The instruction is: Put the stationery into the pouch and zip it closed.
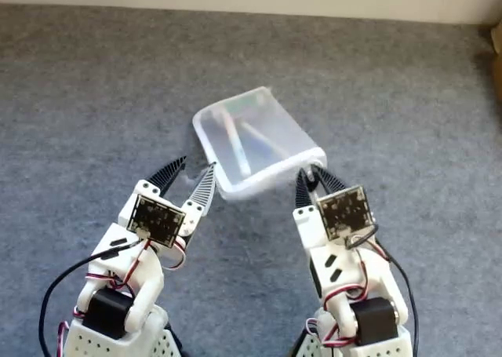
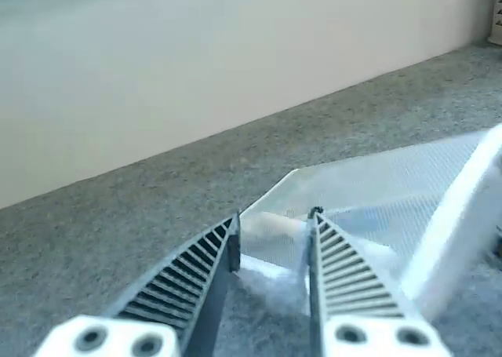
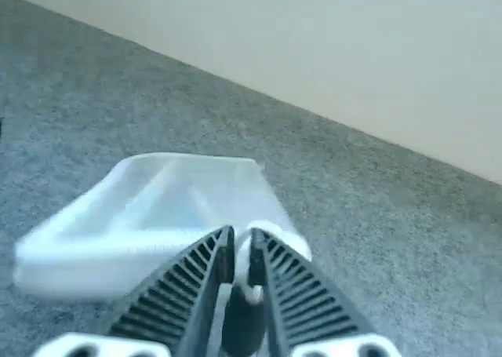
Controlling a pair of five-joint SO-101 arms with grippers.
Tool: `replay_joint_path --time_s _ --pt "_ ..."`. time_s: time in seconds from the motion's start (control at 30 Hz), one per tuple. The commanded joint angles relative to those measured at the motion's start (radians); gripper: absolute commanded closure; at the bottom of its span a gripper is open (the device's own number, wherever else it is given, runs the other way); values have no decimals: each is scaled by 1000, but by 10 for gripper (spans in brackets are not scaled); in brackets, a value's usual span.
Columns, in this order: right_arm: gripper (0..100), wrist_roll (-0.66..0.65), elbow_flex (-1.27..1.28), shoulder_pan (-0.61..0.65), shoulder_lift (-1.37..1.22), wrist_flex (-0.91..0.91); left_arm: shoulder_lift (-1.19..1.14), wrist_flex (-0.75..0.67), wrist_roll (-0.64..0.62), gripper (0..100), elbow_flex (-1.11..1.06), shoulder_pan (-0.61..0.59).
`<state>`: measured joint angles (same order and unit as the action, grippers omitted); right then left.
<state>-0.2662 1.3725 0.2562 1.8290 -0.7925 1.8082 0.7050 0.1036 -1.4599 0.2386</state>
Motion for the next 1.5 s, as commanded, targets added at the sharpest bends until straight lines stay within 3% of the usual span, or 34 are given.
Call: replay_joint_path --time_s 0.0,0.33,0.63,0.83,1.07,1.23,1.37,1.47 --pt "993 -15 -90 -13 12 -30 10 2 -11 857 7 -10" --pt "993 -15 -150 -12 12 -68 12 -41 -11 857 7 -4" --pt "989 -11 -186 -10 12 27 10 -55 -6 857 -59 -12" --pt "989 -14 65 -125 12 16 10 -60 -5 857 -203 -19" --pt "989 -9 263 -171 12 16 5 -55 -5 856 -234 -136" --pt "992 -8 453 -110 8 -31 5 44 -5 857 -234 -213" --pt "993 -5 449 -102 8 -97 5 199 -5 855 -234 -242" --pt "993 112 447 -104 8 -137 5 301 -5 854 -234 -251"
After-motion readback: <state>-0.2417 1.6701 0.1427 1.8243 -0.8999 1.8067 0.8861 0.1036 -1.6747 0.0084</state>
